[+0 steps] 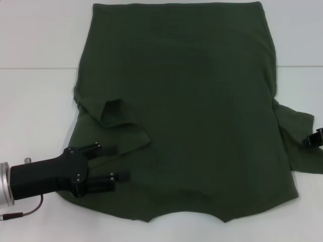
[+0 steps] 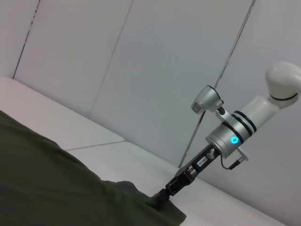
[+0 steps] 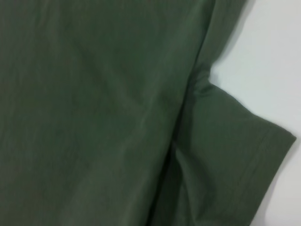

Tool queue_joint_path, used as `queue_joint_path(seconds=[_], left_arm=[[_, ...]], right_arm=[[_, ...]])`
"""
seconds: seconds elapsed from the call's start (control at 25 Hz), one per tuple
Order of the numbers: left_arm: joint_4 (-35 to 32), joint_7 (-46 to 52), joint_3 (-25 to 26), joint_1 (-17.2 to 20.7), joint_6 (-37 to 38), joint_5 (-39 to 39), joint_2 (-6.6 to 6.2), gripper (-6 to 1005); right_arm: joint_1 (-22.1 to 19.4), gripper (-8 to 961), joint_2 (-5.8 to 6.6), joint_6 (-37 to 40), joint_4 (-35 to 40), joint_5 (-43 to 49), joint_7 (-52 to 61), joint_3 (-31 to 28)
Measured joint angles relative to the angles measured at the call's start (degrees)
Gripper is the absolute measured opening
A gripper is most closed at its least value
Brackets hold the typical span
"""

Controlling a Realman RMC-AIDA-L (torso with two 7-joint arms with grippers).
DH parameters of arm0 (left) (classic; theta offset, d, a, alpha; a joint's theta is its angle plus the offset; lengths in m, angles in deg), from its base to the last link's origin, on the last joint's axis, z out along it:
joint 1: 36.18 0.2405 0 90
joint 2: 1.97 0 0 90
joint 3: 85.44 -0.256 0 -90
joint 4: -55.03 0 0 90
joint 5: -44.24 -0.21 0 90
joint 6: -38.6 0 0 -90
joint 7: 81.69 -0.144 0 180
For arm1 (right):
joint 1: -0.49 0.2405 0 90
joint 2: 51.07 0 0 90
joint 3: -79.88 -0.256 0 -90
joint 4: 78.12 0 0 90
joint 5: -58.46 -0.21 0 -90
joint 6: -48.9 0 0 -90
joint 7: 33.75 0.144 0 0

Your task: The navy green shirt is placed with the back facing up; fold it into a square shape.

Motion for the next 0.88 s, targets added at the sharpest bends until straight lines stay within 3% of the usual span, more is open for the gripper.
queue_joint_path(seconds=[0.12, 0.24, 0.44, 0.88], left_arm=[[0.00, 0.01, 0.00, 0.00, 0.00, 0.00, -0.01, 886], [0.00, 0.02, 0.00, 0.00, 0.01, 0.00, 0.03, 885], [0.00, 0.04, 0.00, 0.00, 0.01, 0.00, 0.06, 883], [0.00, 0.09, -0.01, -0.05, 0.13, 0.00, 0.06, 883]], right_arm=[[0.02, 493, 0.00, -0.01, 0.08, 0.70, 0.21, 0.00], [0.10, 249, 0.00, -0.08, 0.10, 1.03, 0.23, -0.01], [0.13, 45, 0.00, -0.26, 0.19, 1.08, 0.25, -0.02], [-1.05, 39, 1.87, -0.57, 0.92, 0.83, 0.28, -4.35]])
